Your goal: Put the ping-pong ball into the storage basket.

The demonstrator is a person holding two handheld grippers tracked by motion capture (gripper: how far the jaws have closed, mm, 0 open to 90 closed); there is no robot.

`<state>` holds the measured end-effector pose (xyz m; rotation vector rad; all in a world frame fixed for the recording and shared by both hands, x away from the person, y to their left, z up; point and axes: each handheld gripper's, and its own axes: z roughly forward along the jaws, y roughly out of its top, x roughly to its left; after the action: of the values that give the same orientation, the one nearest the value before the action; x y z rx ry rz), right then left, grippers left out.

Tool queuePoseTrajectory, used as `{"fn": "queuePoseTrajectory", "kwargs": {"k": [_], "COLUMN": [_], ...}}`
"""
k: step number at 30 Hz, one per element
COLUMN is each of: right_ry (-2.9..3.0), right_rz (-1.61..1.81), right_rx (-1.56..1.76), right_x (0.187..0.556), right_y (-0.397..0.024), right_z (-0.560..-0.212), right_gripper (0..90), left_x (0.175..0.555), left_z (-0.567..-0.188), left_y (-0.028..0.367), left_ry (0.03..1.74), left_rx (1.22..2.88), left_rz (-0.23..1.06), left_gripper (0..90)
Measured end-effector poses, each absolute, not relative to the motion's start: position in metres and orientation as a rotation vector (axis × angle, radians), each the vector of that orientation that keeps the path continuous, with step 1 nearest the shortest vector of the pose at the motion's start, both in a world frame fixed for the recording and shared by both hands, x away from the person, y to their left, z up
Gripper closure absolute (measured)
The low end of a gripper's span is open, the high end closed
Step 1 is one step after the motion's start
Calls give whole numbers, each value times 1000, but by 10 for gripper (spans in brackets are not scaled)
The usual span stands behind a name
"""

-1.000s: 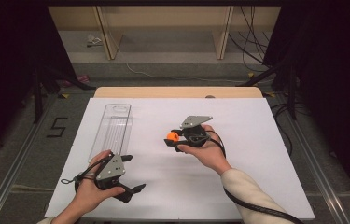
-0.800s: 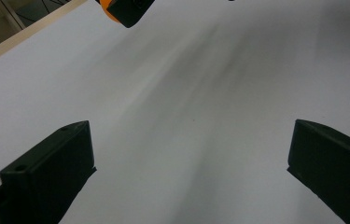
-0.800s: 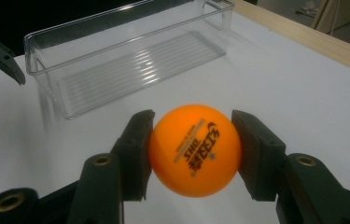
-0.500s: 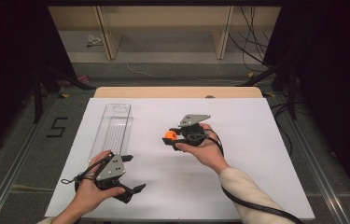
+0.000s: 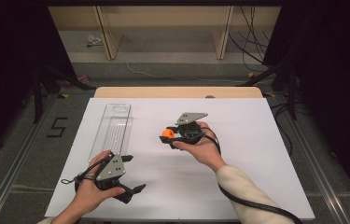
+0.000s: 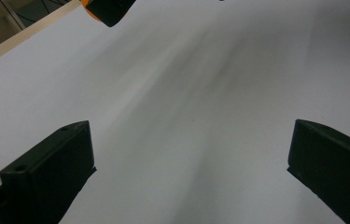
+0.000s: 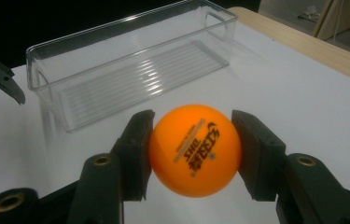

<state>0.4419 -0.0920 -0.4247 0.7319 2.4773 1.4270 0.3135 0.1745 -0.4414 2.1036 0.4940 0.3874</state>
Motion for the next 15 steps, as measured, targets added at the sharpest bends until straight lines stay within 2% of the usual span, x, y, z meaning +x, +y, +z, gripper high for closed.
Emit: {"fn": "queuePoseTrajectory", "kwargs": {"k": [15], "right_ry": [2488], "right_rz": [1436], "right_rx": [719], "right_x": [445], "right_y": [-80], "right_z": [-425], "right_gripper": [515], "left_x": [313], "left_z": [-441], "left_y": [174], "left_ry": [491], "left_rx": [2105], "left_rz": [387], "left_gripper": [0]}}
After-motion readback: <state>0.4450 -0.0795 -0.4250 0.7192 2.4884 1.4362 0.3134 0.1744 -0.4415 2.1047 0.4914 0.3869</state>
